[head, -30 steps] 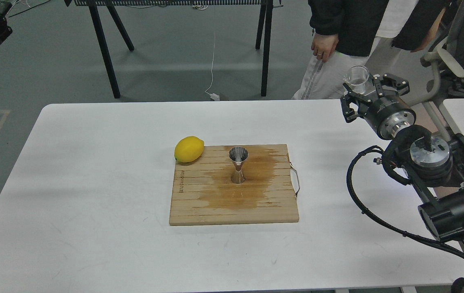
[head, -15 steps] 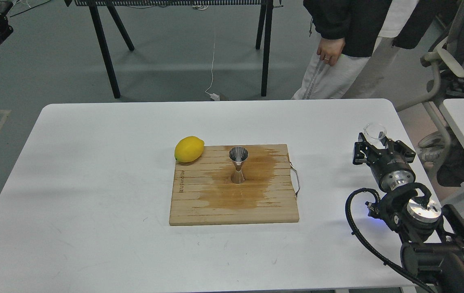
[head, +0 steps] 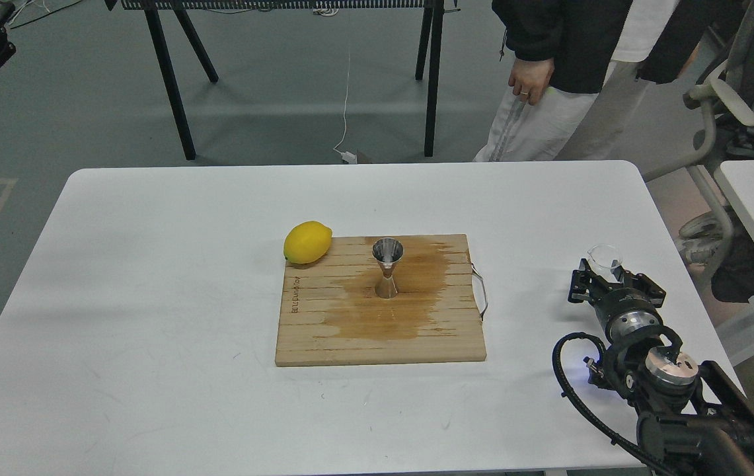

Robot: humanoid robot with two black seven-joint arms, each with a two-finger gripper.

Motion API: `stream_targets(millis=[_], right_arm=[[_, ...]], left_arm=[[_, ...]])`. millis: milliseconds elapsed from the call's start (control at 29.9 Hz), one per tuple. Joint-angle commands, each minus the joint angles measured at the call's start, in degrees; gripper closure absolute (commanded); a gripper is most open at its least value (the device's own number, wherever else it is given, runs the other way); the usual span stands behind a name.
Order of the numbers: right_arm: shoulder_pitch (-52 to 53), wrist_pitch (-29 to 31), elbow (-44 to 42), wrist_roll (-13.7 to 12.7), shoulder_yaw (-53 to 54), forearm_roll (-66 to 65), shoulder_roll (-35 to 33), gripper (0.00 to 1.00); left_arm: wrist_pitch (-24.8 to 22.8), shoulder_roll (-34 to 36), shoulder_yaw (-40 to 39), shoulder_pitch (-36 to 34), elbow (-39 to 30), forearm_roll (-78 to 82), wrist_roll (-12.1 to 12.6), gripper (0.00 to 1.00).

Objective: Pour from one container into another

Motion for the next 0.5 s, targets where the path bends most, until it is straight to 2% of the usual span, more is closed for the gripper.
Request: stream_targets(millis=[0,301,468], right_arm=[[1.26,-4.01,-0.02,0.69,-0.03,-0.09,0.05,0.8],[1.26,-3.58,0.42,-0.01,-0.12,0.0,0.14,0.74],[1.26,-3.84,0.5,-0.01,-0.21,0.0,0.23,0.62]], left_arm=[[0.0,-0.14,0.0,-0.09,0.0,-0.01,0.0,0.01],[0.0,-0.23,0.0,-0.18,0.0,-0.01,0.0,0.01],[0.0,-0.05,0.0,-0.26,0.0,-0.01,0.0,0.01]])
